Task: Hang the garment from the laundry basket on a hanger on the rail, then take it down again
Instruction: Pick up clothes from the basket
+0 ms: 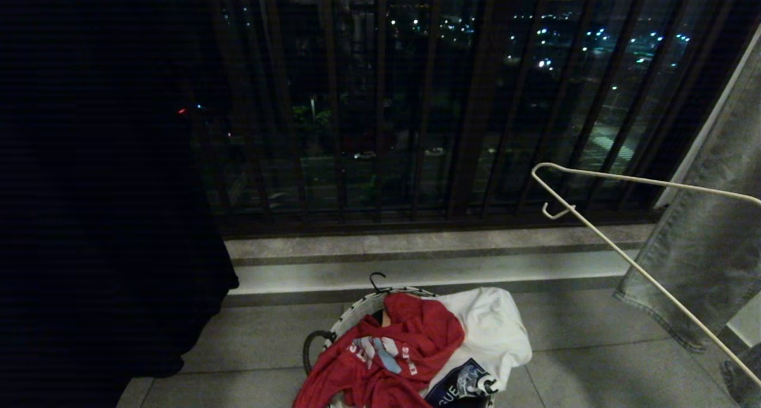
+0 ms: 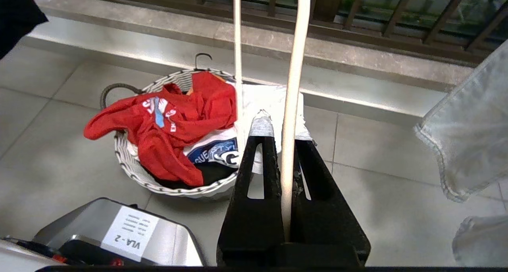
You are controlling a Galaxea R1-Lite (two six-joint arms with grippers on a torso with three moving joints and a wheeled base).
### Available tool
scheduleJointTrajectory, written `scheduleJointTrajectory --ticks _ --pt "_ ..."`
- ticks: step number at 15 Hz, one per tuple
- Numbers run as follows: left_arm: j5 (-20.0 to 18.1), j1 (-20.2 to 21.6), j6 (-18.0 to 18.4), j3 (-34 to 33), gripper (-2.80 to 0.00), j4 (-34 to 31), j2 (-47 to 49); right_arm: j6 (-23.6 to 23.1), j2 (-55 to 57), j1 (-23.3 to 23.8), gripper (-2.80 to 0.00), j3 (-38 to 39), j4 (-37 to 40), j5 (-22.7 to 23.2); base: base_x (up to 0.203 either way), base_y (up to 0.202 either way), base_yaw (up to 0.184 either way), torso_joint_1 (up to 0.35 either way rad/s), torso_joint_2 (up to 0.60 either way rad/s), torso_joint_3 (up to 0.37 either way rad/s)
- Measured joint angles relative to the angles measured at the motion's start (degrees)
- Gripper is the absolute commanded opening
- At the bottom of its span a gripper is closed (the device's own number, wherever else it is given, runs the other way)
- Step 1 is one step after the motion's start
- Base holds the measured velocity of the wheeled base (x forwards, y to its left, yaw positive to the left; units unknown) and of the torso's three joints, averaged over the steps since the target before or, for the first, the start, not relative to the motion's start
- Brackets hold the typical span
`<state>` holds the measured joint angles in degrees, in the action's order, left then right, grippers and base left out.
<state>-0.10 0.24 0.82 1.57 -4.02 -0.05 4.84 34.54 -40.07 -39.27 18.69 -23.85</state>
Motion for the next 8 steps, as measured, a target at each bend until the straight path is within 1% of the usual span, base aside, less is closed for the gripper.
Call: scheduleJointTrajectory --ticks 8 --pt "0.00 0.00 0.04 0.00 -2.80 -0.01 0.00 -0.53 -0.26 0.55 -2.80 -0.15 -0.04 -0.02 0.000 0.000 0.000 0.000 0.01 0.009"
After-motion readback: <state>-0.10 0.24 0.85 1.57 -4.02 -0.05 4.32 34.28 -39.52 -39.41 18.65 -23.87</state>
